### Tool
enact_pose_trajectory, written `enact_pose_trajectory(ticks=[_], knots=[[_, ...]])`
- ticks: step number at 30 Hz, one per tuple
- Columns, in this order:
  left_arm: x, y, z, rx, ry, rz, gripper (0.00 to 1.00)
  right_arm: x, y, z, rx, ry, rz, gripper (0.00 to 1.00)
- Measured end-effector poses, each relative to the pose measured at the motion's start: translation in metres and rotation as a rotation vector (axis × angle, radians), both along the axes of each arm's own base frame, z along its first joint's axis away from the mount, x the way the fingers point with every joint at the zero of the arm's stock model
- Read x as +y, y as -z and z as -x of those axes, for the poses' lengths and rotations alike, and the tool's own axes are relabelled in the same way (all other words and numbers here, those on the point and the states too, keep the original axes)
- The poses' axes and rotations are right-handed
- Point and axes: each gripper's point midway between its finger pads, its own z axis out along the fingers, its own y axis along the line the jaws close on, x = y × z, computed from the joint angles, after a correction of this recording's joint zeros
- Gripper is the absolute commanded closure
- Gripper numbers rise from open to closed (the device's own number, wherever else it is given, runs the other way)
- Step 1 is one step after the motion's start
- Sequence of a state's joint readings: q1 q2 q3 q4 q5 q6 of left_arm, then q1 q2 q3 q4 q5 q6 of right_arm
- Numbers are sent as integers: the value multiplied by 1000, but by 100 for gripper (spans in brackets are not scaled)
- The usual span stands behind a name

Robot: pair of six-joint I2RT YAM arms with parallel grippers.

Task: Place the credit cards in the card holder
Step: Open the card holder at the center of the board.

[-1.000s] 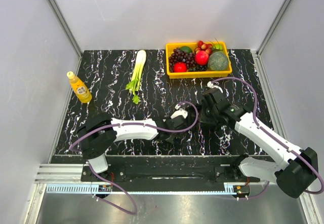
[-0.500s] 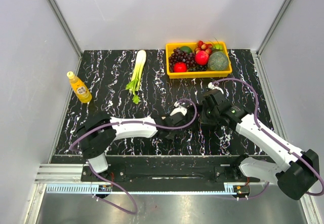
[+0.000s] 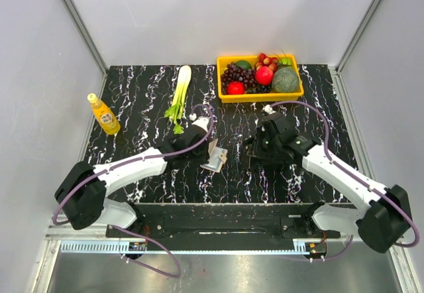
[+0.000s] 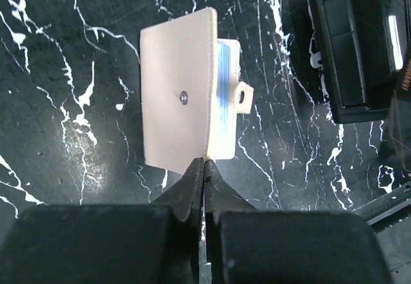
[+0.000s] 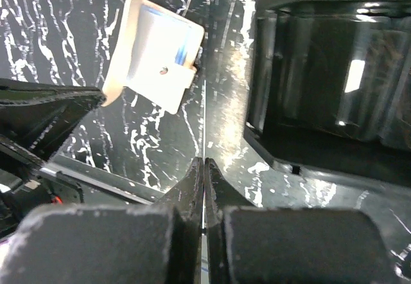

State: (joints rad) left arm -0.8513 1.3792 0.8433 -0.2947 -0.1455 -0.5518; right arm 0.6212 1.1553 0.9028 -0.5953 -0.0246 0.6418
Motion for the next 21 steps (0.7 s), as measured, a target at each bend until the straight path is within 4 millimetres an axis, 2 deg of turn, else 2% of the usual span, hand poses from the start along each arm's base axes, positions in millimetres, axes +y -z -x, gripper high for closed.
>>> enact_pose_trajectory(ticks=[5,8,12,16,21], knots=[[18,15,2,47,-43,51,100,32,11,-14,33,-25,-85,100],[38,25,2,74,-93,56,100,49,20,-21,49,-36,-118,100],[57,28,-2,88,-151,70,100,72,35,-27,83,-64,-130,100],[56,19,-3,81,-143,104,100,89,39,-33,86,-84,-148,100],[34,-2,1,93,-57,206,100,95,34,-37,67,-80,-172,100]])
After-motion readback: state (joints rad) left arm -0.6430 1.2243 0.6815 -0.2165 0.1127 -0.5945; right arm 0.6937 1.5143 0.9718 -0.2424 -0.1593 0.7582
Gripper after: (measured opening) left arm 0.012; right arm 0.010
